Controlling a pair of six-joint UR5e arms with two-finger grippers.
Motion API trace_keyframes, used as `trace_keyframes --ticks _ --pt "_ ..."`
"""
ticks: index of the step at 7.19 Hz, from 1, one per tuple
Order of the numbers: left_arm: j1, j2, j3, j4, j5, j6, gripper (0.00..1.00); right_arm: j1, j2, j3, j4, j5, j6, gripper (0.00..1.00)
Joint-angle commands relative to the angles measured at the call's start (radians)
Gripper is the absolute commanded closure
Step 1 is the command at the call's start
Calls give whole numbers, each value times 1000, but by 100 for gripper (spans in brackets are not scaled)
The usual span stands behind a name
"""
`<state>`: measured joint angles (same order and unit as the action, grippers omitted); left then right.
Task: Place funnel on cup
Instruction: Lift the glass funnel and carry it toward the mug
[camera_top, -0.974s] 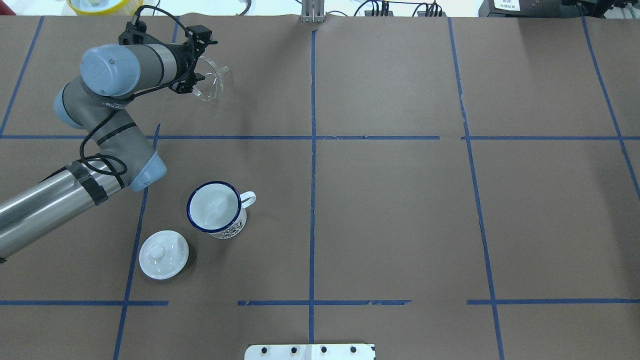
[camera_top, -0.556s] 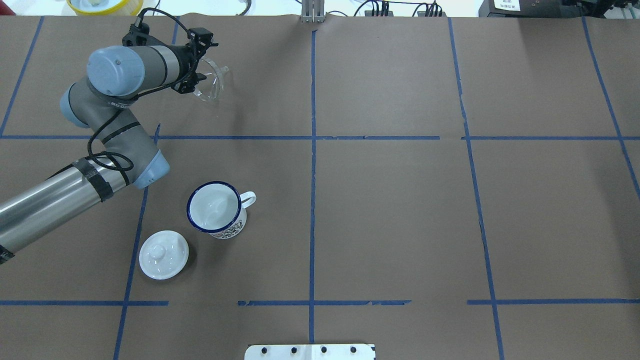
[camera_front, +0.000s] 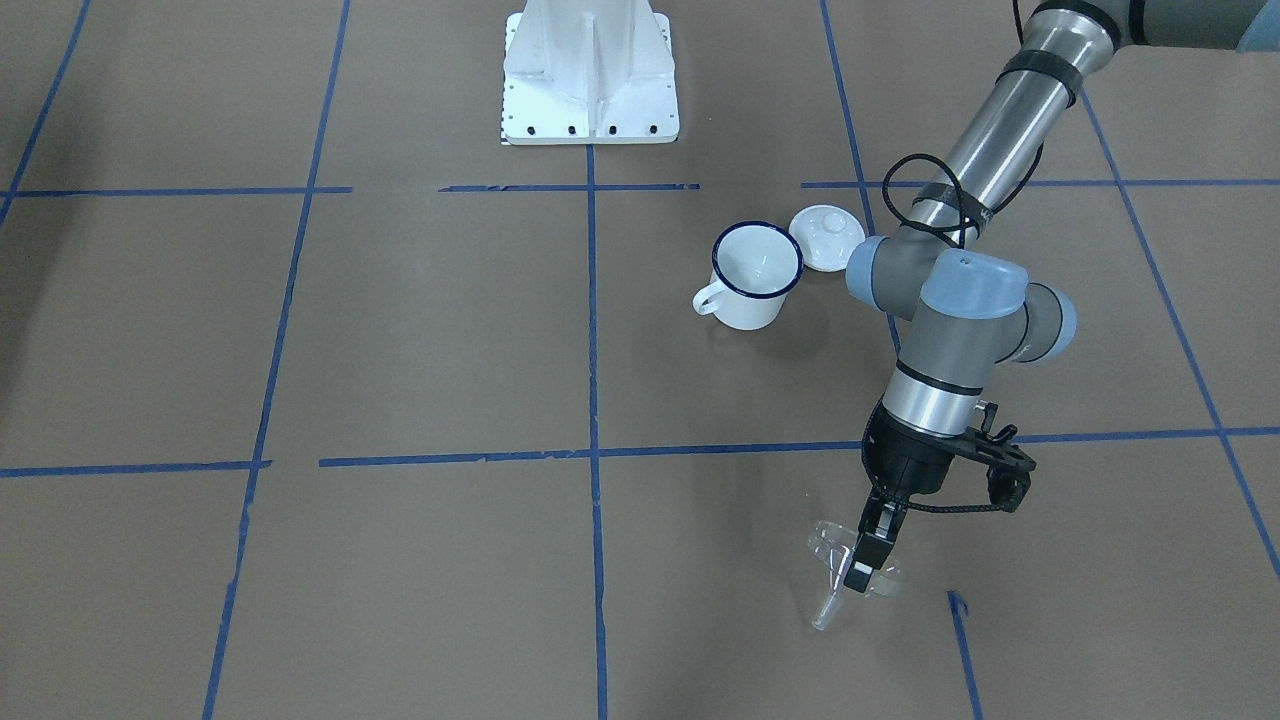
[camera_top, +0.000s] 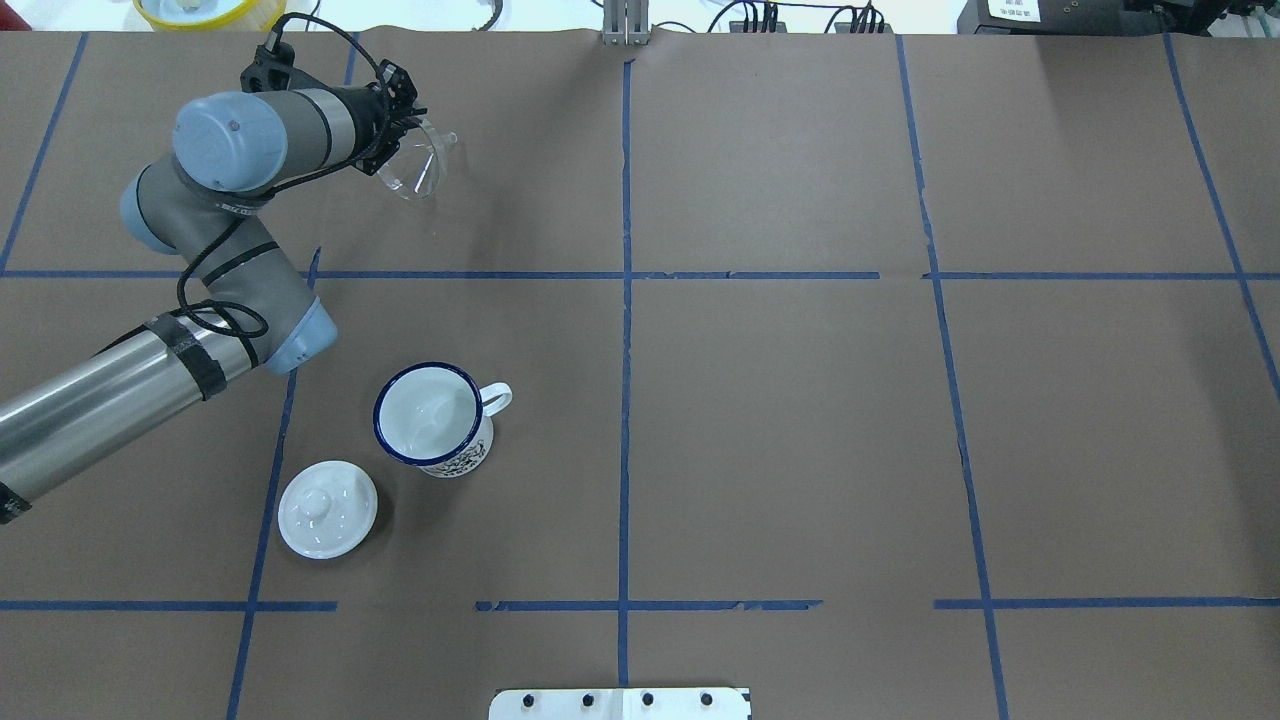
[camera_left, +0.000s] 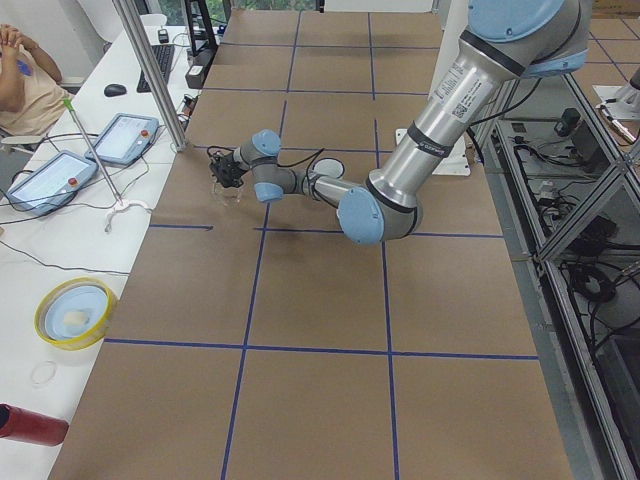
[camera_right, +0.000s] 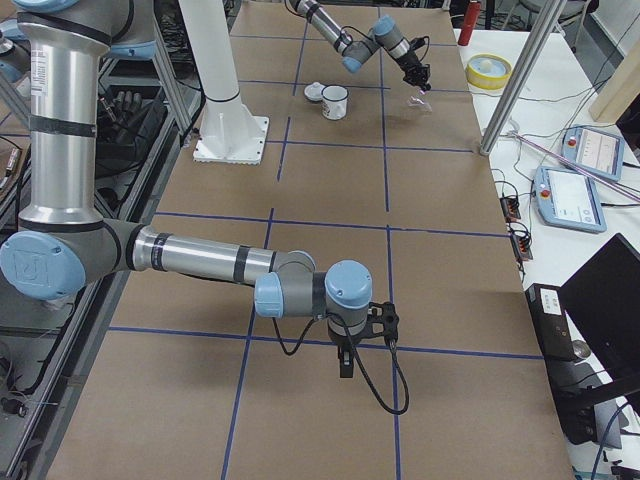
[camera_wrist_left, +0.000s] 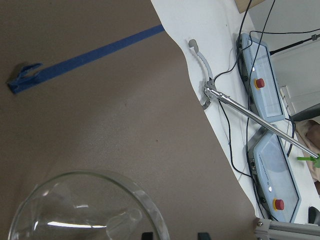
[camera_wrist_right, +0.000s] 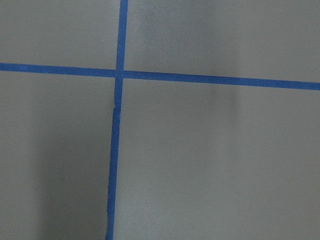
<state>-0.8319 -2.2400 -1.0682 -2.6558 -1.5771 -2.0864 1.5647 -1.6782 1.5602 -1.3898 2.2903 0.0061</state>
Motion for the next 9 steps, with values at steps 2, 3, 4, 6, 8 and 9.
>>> trace_keyframes --ticks 2,3,4,6,8,9 --pt "-15 3 -54 2 -3 32 100 0 0 0 0 0 0 0" --pt "-45 8 -153 11 -17 37 100 0 0 1 0 0 0 0" --pt "-80 8 -226 61 -94 35 100 0 0 0 0 0 0 0" --pt "-168 8 -481 344 -296 40 100 0 0 1 0 0 0 0" --pt "-193 16 -753 750 -379 159 100 0 0 1 0 0 0 0" --pt "-193 13 -839 915 -380 195 100 0 0 0 0 0 0 0"
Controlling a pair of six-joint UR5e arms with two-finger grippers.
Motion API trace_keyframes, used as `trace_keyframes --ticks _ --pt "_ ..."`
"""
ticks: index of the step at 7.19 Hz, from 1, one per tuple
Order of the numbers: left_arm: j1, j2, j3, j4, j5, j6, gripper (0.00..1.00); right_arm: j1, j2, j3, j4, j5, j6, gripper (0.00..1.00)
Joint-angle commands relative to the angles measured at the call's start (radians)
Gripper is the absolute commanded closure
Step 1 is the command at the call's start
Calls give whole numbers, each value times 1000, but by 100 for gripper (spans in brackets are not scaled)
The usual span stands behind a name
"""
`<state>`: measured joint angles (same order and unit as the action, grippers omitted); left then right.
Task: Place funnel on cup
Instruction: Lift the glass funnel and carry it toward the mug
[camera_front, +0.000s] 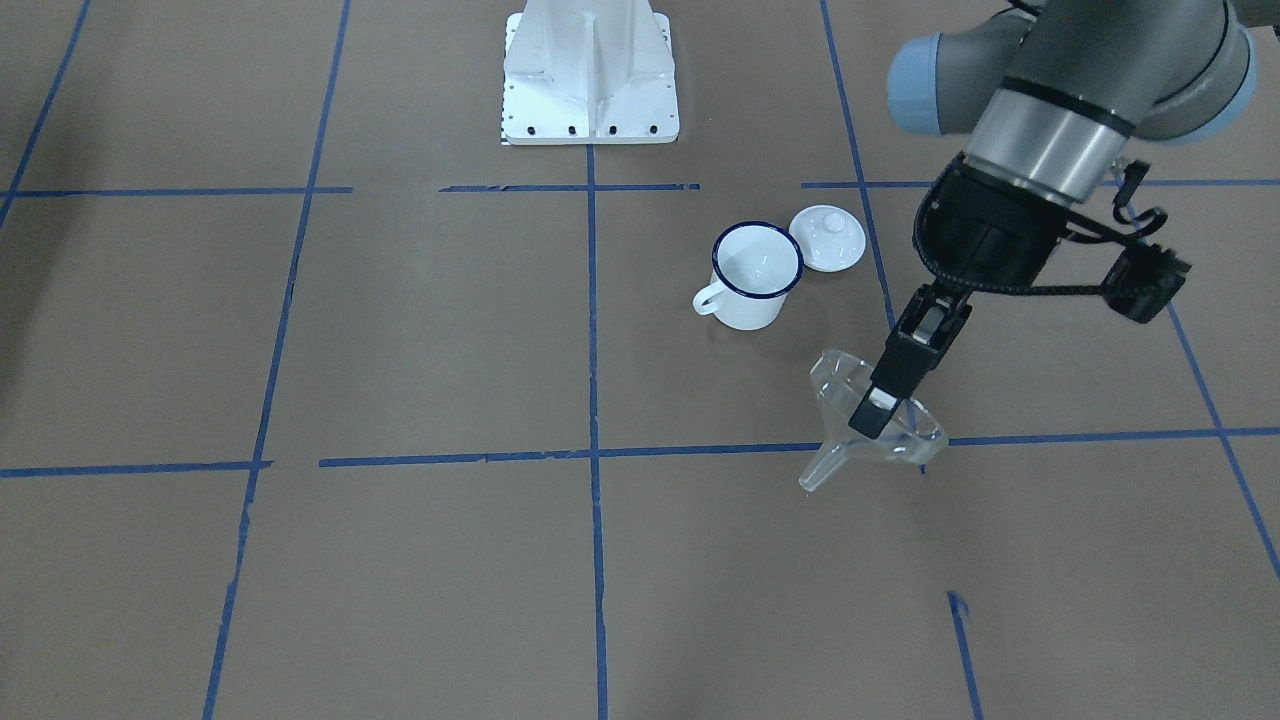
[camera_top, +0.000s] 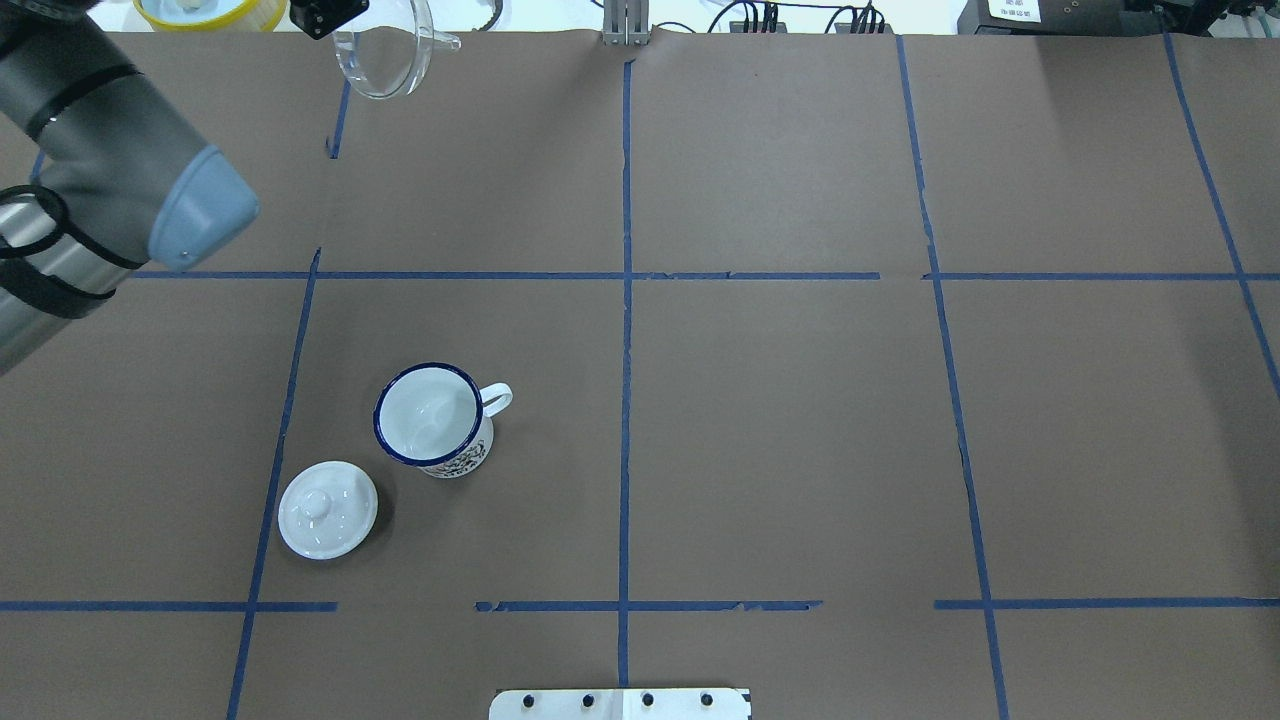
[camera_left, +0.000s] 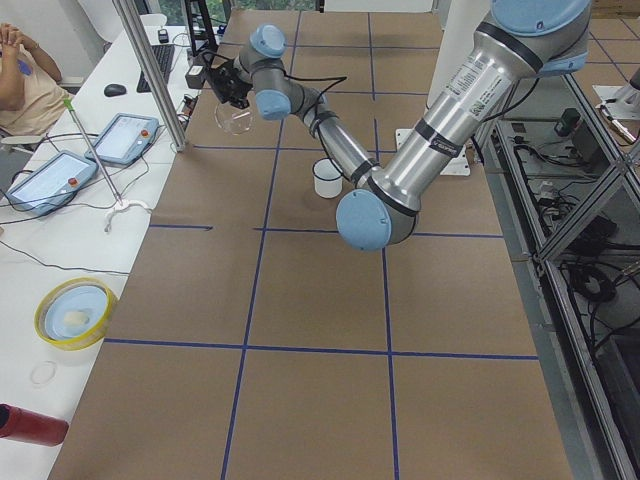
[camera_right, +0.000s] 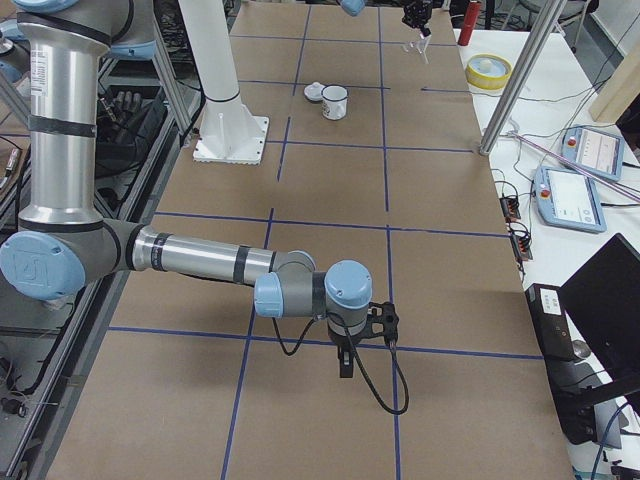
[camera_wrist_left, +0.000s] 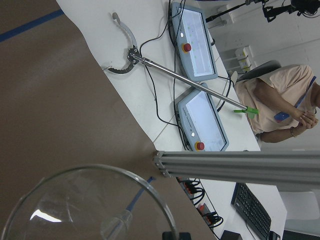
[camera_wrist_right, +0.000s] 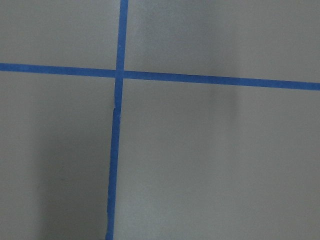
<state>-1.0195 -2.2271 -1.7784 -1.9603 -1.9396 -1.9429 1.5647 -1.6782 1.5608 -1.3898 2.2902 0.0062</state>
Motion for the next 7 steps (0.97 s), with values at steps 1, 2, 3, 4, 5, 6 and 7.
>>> trace_keyframes --ticks 1,2,3,4,5,6,7 --pt "45 -3 -203 412 -47 117 100 0 0 -1 0 0 1 0" --pt "99 -5 -273 584 -71 215 100 0 0 1 0 0 0 0" --pt "170 -9 -303 730 -71 275 100 0 0 -1 0 0 0 0" --pt "221 -12 -303 820 -71 336 100 0 0 1 0 0 0 0" --pt "258 -35 -294 941 -71 419 100 0 0 1 0 0 0 0" --pt "277 -58 -283 1016 -71 467 100 0 0 1 0 0 1 0" --pt "288 -87 -215 1015 -70 469 100 0 0 1 0 0 0 0"
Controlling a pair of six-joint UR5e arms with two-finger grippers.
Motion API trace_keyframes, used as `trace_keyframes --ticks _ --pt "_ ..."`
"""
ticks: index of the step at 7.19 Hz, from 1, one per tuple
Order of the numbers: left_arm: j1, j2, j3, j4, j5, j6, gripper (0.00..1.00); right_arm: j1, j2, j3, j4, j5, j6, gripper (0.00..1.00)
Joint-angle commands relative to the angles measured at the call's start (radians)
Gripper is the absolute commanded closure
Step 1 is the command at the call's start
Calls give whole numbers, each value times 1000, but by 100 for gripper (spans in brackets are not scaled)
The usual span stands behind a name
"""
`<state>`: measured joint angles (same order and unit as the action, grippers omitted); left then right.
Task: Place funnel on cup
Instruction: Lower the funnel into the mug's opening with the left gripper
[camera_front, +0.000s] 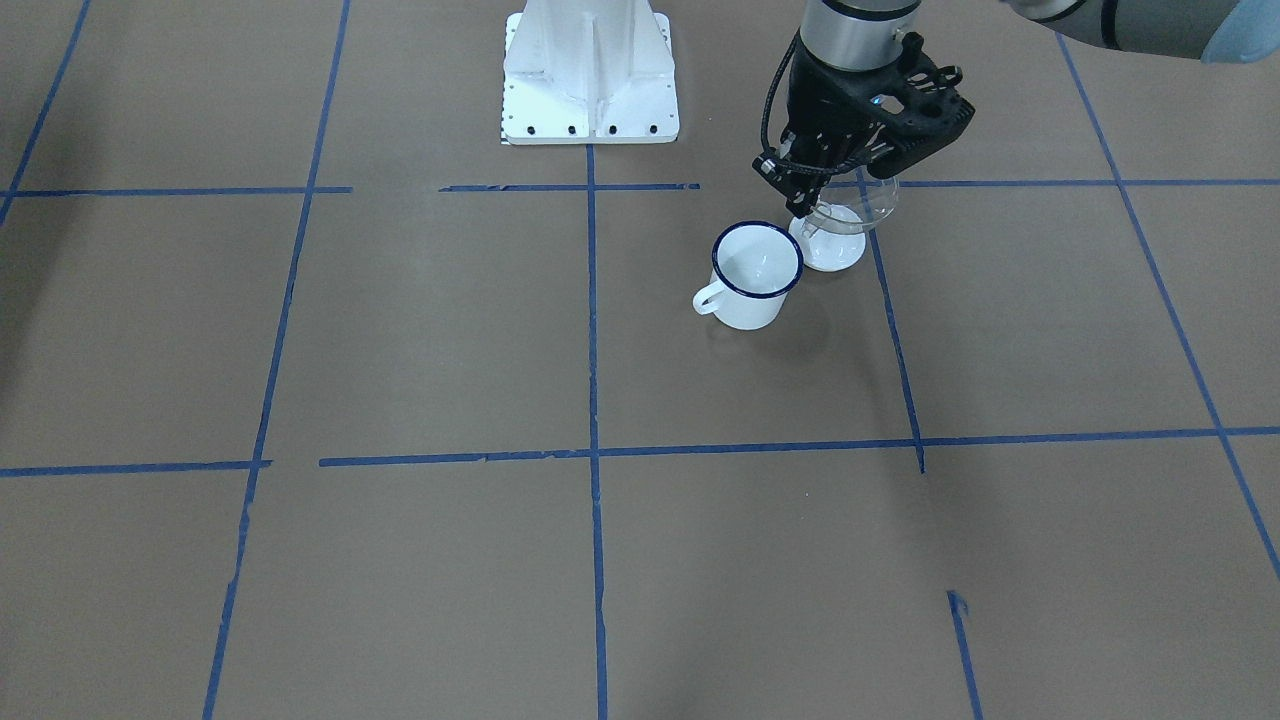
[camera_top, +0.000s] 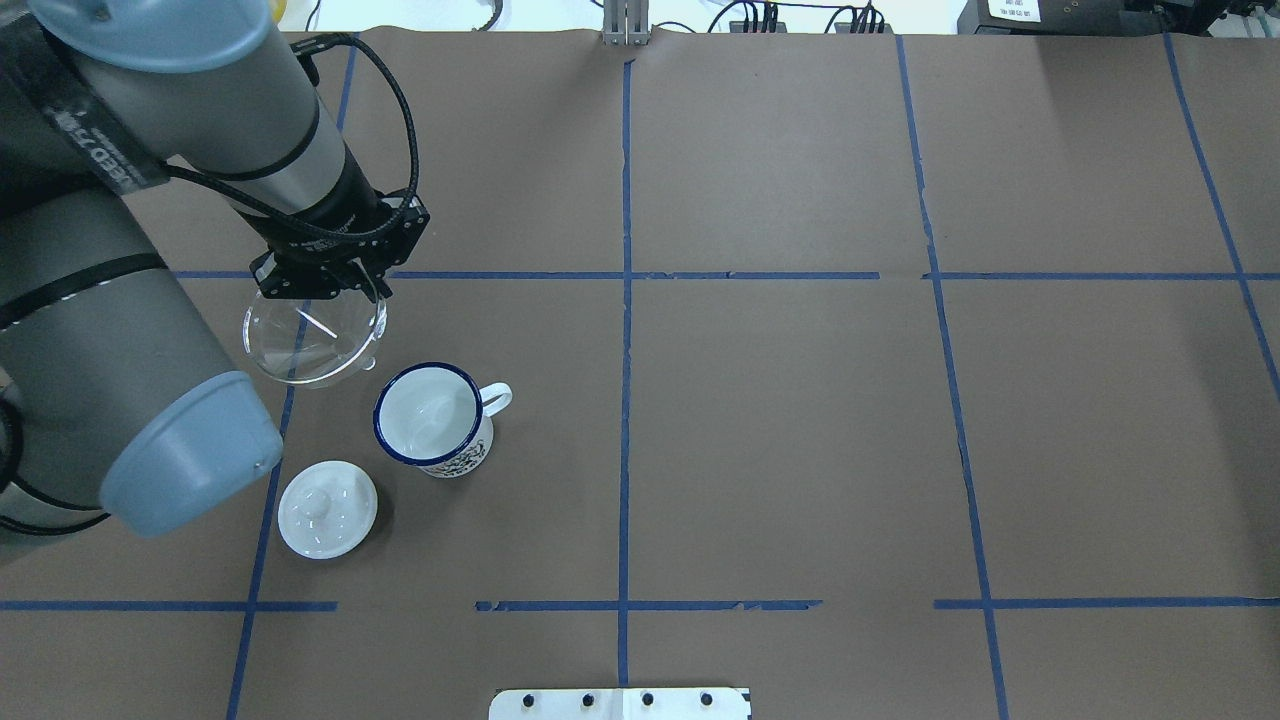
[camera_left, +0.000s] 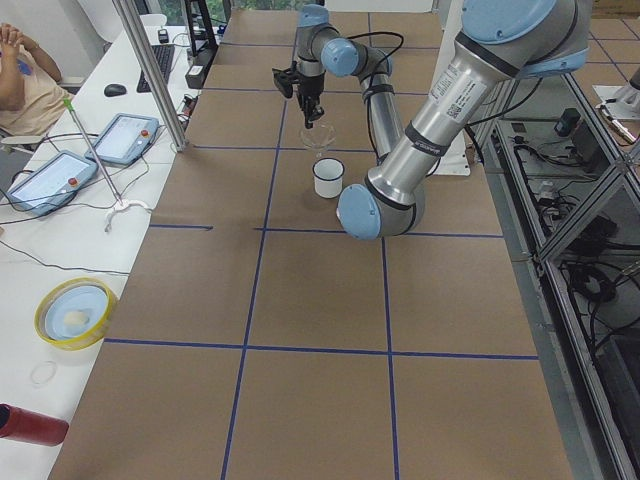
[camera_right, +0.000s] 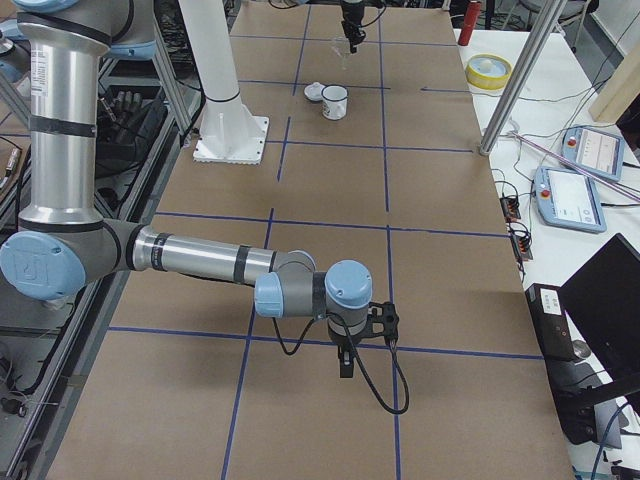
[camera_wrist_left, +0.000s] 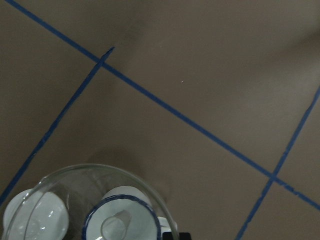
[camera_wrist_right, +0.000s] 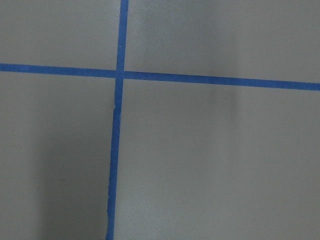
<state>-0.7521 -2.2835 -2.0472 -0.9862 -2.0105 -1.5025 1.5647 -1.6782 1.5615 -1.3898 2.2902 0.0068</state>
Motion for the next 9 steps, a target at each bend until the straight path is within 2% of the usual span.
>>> trace_keyframes --ticks 1,3,5,9 --pt "34 -65 137 14 -2 31 100 0 0 0 0 0 1 0" --pt "89 -53 182 -86 10 27 100 0 0 0 0 0 1 0" --pt "140 20 216 -216 10 18 100 0 0 0 0 0 -1 0" --pt "188 25 261 -274 13 -4 100 0 0 -1 0 0 -1 0"
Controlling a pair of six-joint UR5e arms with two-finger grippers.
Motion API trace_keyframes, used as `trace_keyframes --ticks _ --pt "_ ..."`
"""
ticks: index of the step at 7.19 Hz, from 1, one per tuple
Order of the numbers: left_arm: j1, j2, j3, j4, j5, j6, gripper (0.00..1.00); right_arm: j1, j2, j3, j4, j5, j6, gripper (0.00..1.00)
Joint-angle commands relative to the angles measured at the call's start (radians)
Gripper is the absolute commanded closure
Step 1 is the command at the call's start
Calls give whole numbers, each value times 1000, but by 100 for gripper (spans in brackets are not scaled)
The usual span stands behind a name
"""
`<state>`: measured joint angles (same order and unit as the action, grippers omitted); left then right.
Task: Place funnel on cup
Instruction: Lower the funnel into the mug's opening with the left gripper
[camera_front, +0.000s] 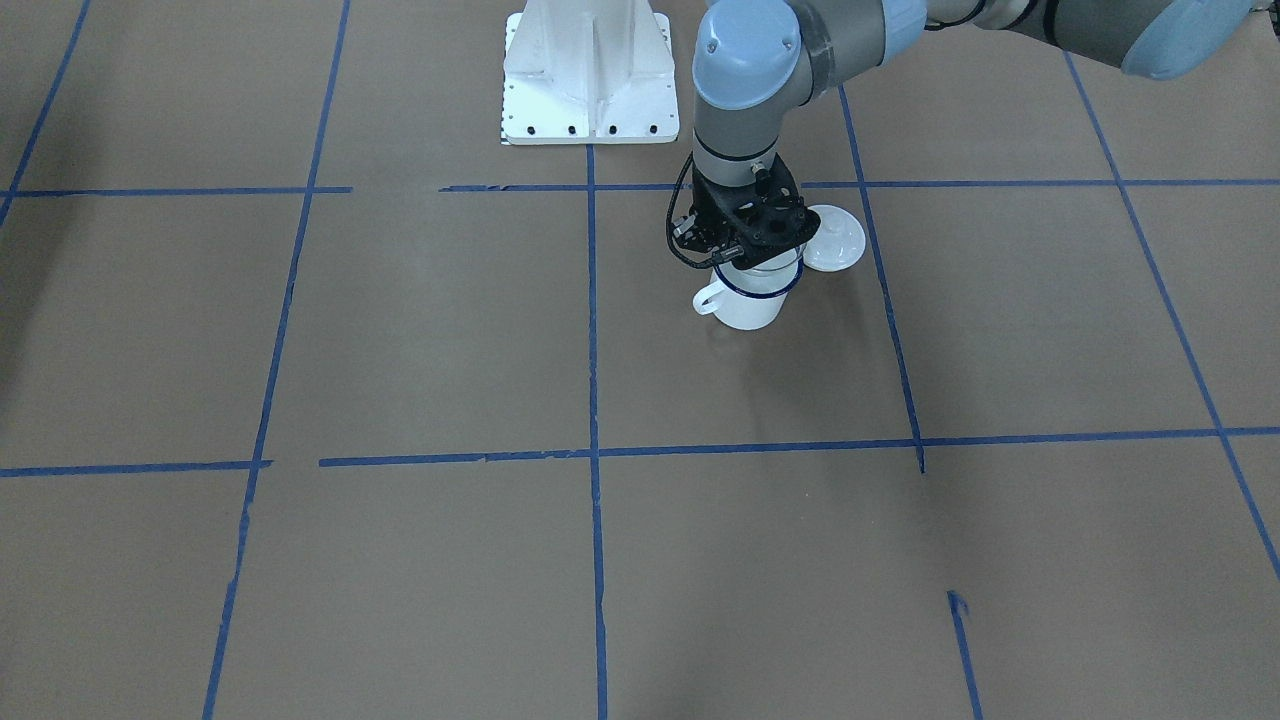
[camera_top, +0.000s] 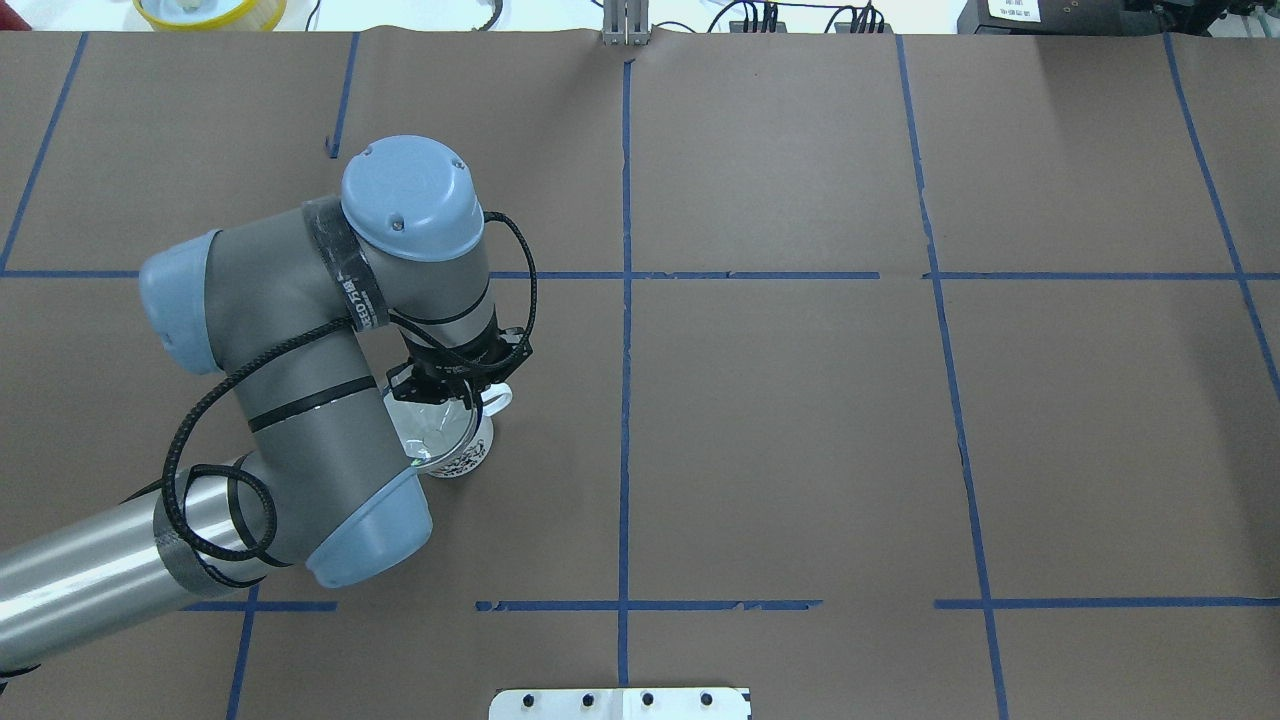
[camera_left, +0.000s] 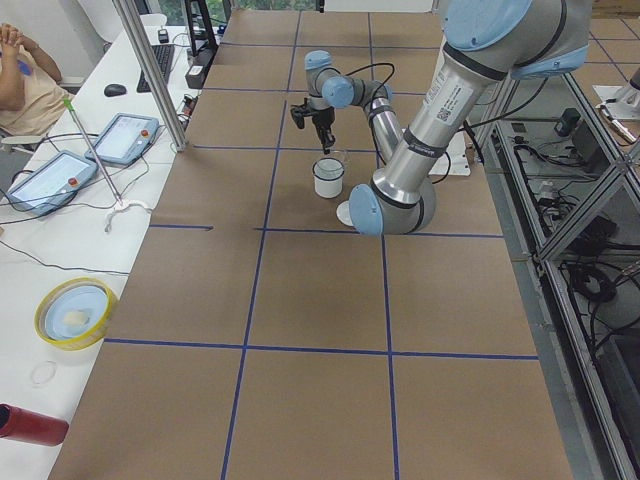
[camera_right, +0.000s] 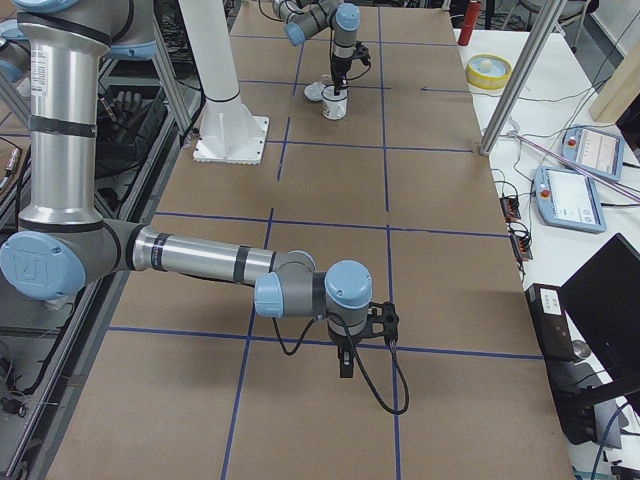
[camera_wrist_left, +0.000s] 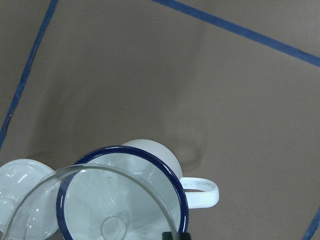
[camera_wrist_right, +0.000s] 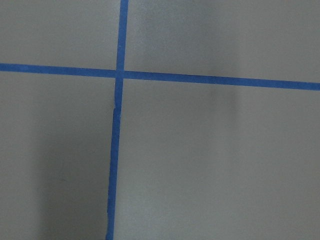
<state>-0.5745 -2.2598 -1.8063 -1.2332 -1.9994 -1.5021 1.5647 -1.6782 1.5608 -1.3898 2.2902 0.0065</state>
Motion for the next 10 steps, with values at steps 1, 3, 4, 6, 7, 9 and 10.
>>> trace_keyframes --ticks 1,3,4,6,7,9,10 --pt "10 3 42 -78 46 -29 100 0 0 -1 0 0 0 0" --pt "10 9 32 -84 57 -27 100 0 0 -1 0 0 0 0" --pt "10 9 28 -84 59 -29 100 0 0 -1 0 0 0 0" --pt "10 13 24 -84 59 -30 24 0 0 1 0 0 0 0" --pt "10 16 21 -84 60 -30 0 0 0 -1 0 0 0 0" --pt "-4 25 -25 -83 64 -21 0 0 0 -1 0 0 0 0" --pt "-25 72 -104 -83 64 -11 0 0 0 -1 0 0 0 0"
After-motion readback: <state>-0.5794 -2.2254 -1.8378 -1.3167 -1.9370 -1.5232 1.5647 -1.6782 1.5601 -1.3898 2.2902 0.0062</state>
